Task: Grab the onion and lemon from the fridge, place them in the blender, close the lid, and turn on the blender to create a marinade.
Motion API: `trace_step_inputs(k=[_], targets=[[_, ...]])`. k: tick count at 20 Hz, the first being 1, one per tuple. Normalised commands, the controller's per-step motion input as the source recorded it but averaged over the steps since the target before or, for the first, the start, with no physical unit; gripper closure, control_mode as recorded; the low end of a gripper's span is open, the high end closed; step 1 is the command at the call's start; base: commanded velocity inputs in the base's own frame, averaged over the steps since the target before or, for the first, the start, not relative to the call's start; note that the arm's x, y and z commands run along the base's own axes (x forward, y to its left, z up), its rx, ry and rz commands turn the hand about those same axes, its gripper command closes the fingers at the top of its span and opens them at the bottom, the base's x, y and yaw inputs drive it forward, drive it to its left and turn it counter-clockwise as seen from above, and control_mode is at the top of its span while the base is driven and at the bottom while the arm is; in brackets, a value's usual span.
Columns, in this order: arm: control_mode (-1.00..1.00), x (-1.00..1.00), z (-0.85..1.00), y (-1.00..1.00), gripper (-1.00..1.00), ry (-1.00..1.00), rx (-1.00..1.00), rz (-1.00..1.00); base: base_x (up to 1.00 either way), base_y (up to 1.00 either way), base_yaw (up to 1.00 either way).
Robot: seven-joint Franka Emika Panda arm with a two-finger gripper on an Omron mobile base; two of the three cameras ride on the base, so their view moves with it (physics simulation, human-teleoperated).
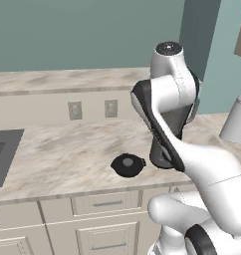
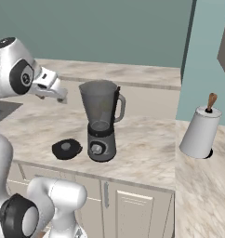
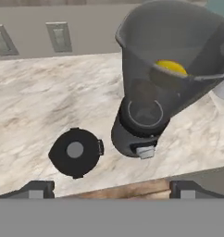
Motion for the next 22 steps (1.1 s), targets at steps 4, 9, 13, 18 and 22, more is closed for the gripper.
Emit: trace_step_inputs(k=[4, 9, 13, 18, 22], targets=[[-1.00, -0.55, -0.99, 0.32, -1.00, 0.19, 0.04, -0.34, 0.00, 0.00, 0.00], [-1.00, -0.07, -0.95, 0.11, -1.00, 0.42, 0.01, -0.20, 0.00, 0.00, 0.00], [-1.00, 0.28, -0.58, 0.00, -1.00, 0.53, 0.12, -0.13, 0.00, 0.00, 0.00], [-1.00, 0.35, -0.10, 0.00, -1.00, 0.33, 0.05, -0.03, 0.00, 0.00, 0.00], [-1.00, 0.37, -0.55, 0.13, -1.00, 0.09, -0.03, 0.01, 0.00, 0.00, 0.00]])
